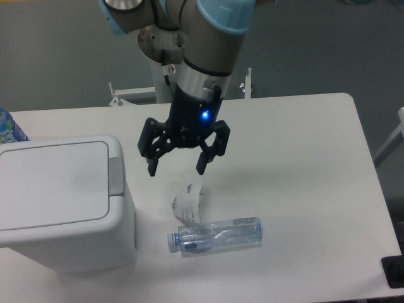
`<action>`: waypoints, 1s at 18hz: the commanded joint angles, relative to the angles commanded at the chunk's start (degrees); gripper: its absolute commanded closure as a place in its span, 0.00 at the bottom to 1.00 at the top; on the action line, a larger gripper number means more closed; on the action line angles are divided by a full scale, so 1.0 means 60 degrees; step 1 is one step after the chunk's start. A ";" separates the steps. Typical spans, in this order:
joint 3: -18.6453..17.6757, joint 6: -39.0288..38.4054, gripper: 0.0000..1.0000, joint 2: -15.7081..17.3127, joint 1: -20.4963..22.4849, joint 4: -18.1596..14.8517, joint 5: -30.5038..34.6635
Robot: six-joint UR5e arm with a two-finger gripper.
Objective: Open the trash can
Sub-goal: 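Move the open gripper down toward the white trash bin's lid edge, then press the gripper against the bin lid's button to pop it open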
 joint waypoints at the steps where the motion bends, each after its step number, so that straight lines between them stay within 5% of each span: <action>1: -0.0015 0.0000 0.00 0.0015 -0.0015 0.0000 0.0000; 18: -0.0073 0.0015 0.00 -0.0029 -0.0572 0.0059 0.0000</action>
